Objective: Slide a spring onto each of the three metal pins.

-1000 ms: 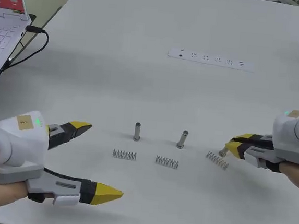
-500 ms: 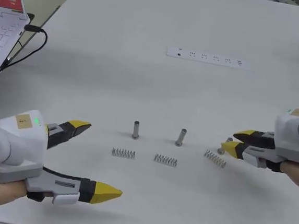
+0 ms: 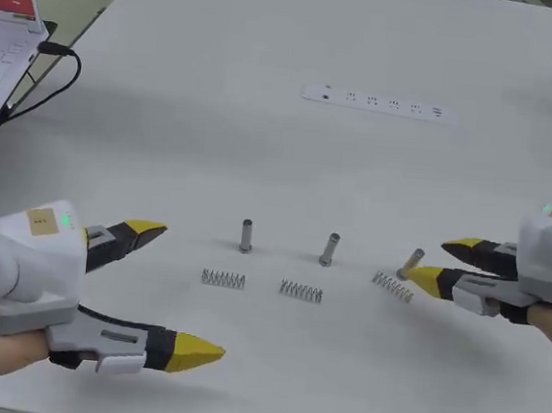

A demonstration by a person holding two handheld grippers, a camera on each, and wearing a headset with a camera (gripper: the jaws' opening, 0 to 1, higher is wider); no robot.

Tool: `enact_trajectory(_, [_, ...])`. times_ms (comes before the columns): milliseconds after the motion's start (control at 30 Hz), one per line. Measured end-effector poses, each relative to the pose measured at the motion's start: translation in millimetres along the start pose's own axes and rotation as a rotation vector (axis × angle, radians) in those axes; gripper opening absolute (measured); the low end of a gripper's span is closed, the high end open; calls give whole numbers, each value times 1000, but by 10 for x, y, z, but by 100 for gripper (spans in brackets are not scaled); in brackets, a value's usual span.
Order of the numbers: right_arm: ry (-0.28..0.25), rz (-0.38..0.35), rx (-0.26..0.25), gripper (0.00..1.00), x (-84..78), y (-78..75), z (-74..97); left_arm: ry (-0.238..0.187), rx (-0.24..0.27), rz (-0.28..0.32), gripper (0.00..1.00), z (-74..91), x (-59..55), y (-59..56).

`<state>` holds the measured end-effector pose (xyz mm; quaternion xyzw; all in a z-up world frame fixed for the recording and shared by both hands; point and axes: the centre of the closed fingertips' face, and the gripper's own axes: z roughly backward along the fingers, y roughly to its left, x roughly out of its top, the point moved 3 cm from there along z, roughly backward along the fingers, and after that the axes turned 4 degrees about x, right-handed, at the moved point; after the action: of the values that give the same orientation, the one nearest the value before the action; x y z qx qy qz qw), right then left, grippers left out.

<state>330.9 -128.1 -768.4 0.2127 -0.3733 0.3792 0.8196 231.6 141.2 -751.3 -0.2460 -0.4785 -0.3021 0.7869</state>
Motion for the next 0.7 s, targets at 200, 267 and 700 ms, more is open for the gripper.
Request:
enact_trajectory(200, [-12,-4,-6,49,-30,10,53,-3,-2,-1,96,-15,16,-6])
enact_trajectory(267, [-17,-12,-6,50,-48,16,67,-2,0,-1,96,-12,13,0])
enact_trajectory(700, [1,-34,7,44,-167,87,122,-6,10,9,96,23,-15,23])
